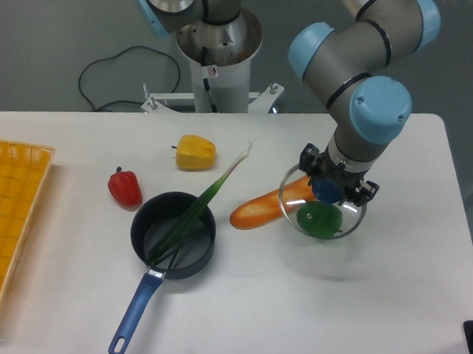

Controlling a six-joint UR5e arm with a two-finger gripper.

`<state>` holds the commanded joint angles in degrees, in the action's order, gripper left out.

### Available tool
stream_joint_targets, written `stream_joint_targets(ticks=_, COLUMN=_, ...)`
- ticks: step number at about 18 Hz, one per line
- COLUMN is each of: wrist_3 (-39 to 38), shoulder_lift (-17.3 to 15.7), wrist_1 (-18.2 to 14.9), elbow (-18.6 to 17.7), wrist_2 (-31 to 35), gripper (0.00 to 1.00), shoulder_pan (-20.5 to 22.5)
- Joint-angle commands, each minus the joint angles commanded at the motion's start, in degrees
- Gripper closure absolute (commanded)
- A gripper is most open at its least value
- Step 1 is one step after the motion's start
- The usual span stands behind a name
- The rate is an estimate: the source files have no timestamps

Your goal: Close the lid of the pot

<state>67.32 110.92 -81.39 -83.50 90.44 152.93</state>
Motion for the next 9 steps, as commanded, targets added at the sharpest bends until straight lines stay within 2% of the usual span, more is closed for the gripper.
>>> stream_joint_targets(ticks=9, wrist_3=0.0, shoulder_lift=0.1, wrist_1=-0.5, elbow=-0.1, wrist_2=0.9, gripper=0.51, shoulder_pan=-0.4)
